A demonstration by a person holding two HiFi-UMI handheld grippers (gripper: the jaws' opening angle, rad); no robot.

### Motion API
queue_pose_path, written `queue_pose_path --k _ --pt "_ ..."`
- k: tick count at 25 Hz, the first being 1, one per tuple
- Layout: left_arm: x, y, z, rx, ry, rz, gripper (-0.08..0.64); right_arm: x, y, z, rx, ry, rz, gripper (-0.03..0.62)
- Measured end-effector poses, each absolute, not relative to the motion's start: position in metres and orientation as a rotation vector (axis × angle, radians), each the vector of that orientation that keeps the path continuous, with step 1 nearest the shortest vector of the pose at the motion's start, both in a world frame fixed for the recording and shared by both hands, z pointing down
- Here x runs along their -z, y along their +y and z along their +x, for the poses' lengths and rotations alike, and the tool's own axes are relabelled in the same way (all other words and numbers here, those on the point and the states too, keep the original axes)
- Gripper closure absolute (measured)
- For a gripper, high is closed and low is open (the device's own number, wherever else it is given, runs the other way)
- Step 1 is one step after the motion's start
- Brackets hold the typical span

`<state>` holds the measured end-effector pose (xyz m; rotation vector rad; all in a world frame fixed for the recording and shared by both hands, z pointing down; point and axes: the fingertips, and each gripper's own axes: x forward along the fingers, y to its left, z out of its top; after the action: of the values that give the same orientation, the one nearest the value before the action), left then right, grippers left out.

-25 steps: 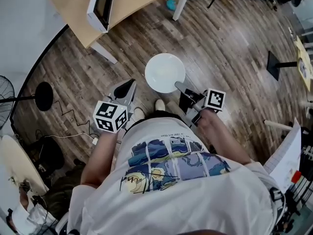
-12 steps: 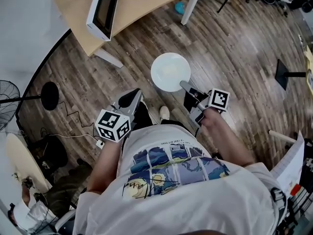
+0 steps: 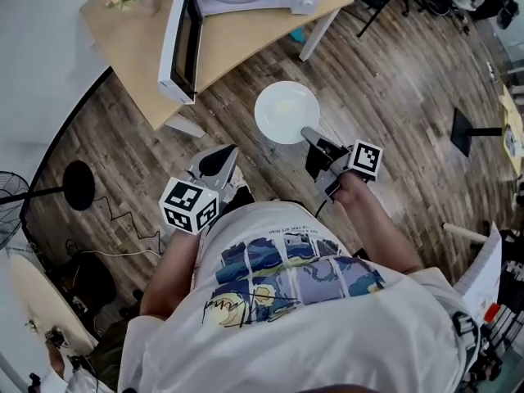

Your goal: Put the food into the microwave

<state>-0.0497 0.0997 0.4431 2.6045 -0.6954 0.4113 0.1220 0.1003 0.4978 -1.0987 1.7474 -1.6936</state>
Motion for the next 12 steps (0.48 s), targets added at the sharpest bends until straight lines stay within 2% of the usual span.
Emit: queue_pose_path --k 8,12 --pt "-0.429 0.008 -0.075 -0.397 -0.592 2.664 0.552 -0.503 -0.006 0.108 1.652 1.646 -1.19 0.577" --pt "-0.416 0.012 -0.08 -0.368 -0.604 2.69 0.551 -0.502 -0.015 0.109 1.618 1.611 -1.204 0.577"
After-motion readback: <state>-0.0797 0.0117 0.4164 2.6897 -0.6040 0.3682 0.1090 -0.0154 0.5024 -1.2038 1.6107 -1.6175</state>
